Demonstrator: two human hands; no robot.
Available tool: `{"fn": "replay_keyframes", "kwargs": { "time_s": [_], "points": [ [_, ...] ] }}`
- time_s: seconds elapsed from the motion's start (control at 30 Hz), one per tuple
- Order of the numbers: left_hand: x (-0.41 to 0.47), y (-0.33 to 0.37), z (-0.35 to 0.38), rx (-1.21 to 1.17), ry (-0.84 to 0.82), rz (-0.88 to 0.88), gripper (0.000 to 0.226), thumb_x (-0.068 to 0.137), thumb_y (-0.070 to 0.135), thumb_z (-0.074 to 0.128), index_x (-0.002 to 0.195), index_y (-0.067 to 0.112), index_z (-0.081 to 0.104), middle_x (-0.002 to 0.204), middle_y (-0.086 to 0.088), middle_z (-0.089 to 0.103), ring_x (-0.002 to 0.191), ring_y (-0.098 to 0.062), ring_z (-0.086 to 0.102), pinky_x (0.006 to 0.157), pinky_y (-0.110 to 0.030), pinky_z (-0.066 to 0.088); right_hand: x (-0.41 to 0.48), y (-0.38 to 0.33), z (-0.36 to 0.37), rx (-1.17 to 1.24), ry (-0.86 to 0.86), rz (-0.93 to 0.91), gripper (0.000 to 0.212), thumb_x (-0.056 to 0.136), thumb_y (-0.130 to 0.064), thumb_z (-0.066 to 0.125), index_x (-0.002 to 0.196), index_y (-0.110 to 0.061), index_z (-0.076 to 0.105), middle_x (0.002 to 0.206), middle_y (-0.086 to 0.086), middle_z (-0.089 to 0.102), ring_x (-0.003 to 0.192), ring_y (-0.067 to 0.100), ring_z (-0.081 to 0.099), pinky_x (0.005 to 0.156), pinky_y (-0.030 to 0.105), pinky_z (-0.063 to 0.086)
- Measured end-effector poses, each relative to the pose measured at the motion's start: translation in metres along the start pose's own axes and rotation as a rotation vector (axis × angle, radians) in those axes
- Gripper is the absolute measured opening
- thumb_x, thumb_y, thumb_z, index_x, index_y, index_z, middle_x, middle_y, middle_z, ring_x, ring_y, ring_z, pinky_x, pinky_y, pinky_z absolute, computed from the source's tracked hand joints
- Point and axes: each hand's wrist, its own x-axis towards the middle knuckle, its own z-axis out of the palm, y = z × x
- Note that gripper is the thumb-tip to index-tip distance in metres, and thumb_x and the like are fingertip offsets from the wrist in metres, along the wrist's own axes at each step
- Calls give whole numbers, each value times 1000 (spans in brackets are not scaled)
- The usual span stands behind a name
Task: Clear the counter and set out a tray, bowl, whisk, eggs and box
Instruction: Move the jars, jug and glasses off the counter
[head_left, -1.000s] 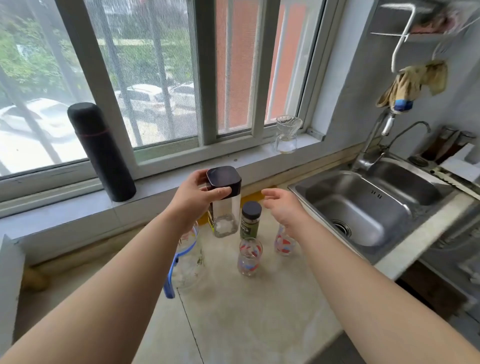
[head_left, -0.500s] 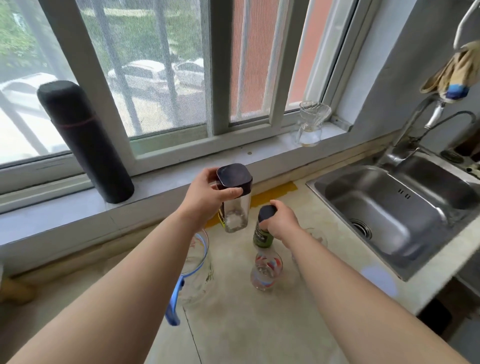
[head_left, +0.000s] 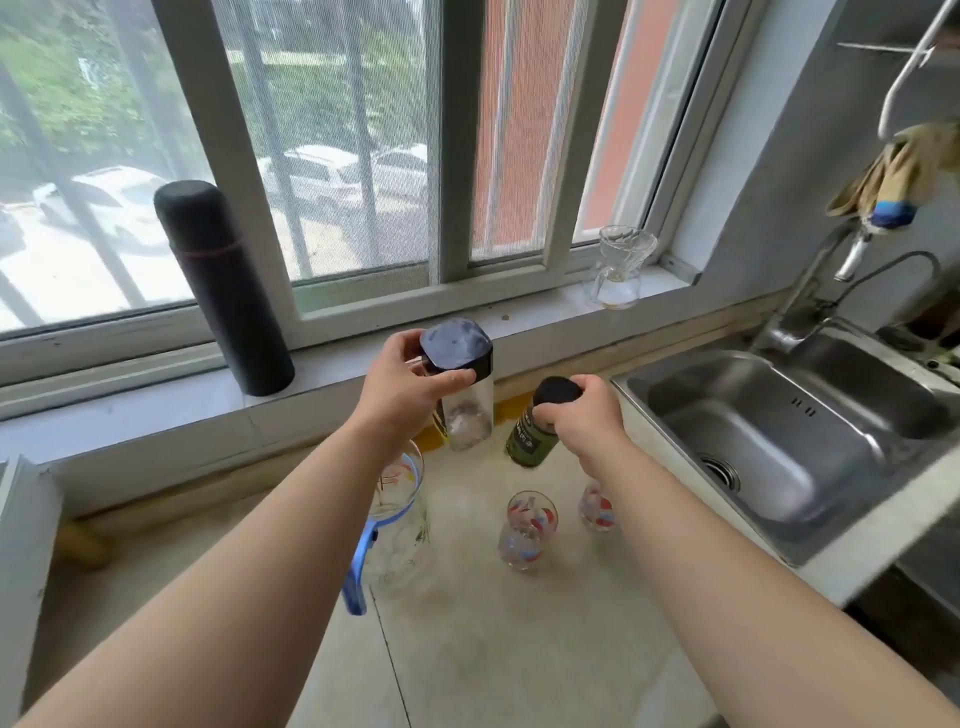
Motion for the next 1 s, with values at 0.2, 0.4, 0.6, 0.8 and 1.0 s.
{"fn": "replay_keyframes", "kwargs": {
  "time_s": [0.2, 0.4, 0.6, 0.8, 1.0],
  "points": [
    [-50, 38, -12, -57, 86, 126, 63, 73, 8, 80, 129, 13, 50, 122, -2, 62, 113, -17, 60, 84, -24, 50, -44, -31, -34, 122, 39, -148, 66, 73, -18, 77, 131, -15, 45, 121, 8, 55, 106, 25, 54, 85, 34, 49],
    [-114, 65, -43, -77, 195, 211, 65, 72, 12, 81, 128, 13, 49, 123, -3, 62, 113, -18, 60, 94, -34, 52, -105, -59, -57, 190, -5, -325, 65, 74, -23, 76, 132, -15, 46, 118, 5, 54, 104, 21, 53, 80, 31, 48],
    [-176, 67, -90, -65, 297, 241, 58, 76, 10, 78, 127, 10, 52, 115, 1, 63, 94, -9, 63, 63, -12, 49, -163, -78, -42, 283, -112, -390, 64, 73, -19, 77, 129, -12, 49, 113, 4, 56, 98, 18, 54, 72, 25, 46],
    [-221, 49, -147, -52, 443, 222, 64, 73, 15, 81, 130, 12, 51, 124, -2, 62, 110, -19, 62, 67, -17, 46, -210, -90, 5, 300, -258, -419, 42, 70, -16, 78, 107, -16, 58, 97, 1, 61, 77, 10, 54, 62, 22, 46],
    [-262, 32, -226, -99, 543, 186, 63, 75, 10, 79, 130, 11, 48, 128, -6, 58, 114, -24, 58, 73, -22, 46, -260, -113, 74, 311, -430, -456, 28, 72, -14, 78, 93, -16, 60, 88, 0, 64, 77, 15, 59, 68, 24, 50]
  ]
}}
